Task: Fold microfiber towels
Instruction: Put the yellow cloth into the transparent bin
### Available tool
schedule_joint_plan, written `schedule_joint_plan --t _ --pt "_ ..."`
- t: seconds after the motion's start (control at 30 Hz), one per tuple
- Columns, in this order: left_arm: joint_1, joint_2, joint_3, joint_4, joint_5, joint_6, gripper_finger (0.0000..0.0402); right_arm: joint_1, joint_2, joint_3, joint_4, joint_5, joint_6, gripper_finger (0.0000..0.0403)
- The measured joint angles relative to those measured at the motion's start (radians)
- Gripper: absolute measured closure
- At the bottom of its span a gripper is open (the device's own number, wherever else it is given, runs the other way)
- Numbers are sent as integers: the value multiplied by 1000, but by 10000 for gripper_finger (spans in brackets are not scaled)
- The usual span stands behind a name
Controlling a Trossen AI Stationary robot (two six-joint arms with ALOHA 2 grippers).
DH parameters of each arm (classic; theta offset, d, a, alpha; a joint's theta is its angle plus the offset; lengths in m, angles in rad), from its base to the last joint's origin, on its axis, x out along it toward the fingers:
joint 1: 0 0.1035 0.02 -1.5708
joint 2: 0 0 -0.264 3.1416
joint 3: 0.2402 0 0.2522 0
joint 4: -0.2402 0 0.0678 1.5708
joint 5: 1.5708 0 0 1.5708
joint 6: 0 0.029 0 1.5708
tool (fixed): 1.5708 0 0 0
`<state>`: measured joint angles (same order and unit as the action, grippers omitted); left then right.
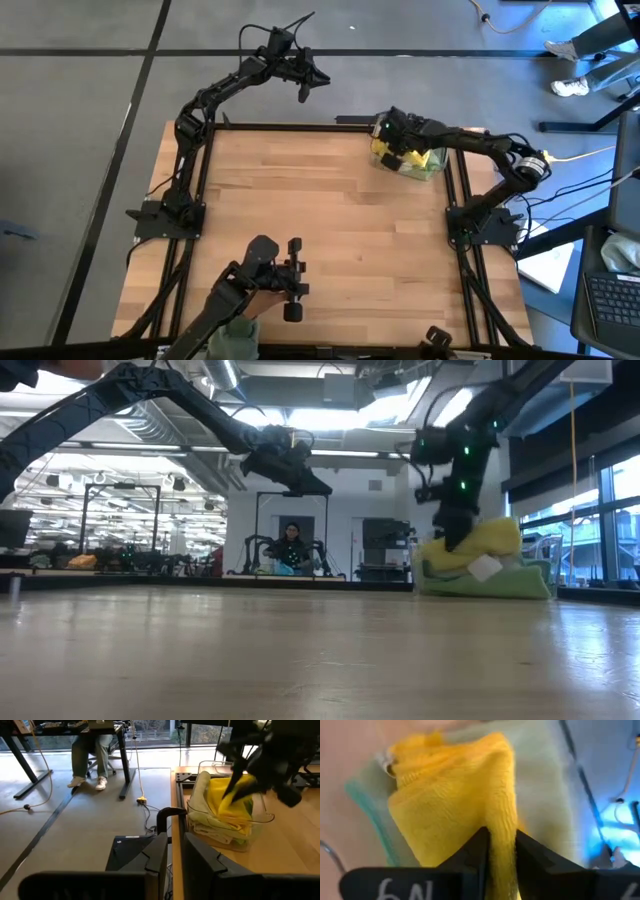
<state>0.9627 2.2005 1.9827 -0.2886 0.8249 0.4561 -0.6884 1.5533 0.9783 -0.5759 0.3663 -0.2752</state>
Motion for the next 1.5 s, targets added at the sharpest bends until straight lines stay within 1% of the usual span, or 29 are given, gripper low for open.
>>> schedule_joint_plan --t 0.1,0.2,0.27,0.47,0.57,0.67,0.73,0.83,1.0,1.07,1.2,1.23,1.3,1.37,1.4,1.5 --pt "0 0 0 -11 0 13 347 0 -36 59 -81 6 5 317" --pt "0 0 0 -20 0 24 347 0 -71 114 -144 -29 21 304" --pt "0 0 0 -19 0 24 347 0 -81 121 -180 -58 42 293" --pt "0 0 0 -28 0 25 347 1 -82 119 -331 -40 120 257" --pt "0 0 0 -35 0 26 347 8 -100 119 -380 -71 177 248" --pt "0 0 0 -35 0 26 347 32 -126 119 -416 -103 216 247" --pt "0 0 0 -35 0 26 347 50 -154 119 -426 -94 227 247" --pt "0 0 0 -34 0 26 347 70 -197 119 -407 -50 241 247" --pt "0 0 0 -34 0 26 347 84 -260 119 -372 -57 290 247" --pt "0 0 0 -34 0 26 347 85 -275 119 -378 -112 322 247" --pt "-1 0 0 -34 0 26 347 89 -279 111 -375 -331 385 247" --pt "-1 0 0 -34 0 26 347 94 -279 101 -369 -369 402 247" --pt "-2 0 0 -34 0 25 347 109 -278 70 -354 -414 426 247" --pt "-3 0 0 -37 0 26 347 122 -278 34 -353 -416 428 247" --pt "-3 0 0 -38 0 26 347 126 -278 17 -351 -397 428 247" --pt "-3 0 0 -42 0 26 347 126 -277 -15 -352 -278 452 247"
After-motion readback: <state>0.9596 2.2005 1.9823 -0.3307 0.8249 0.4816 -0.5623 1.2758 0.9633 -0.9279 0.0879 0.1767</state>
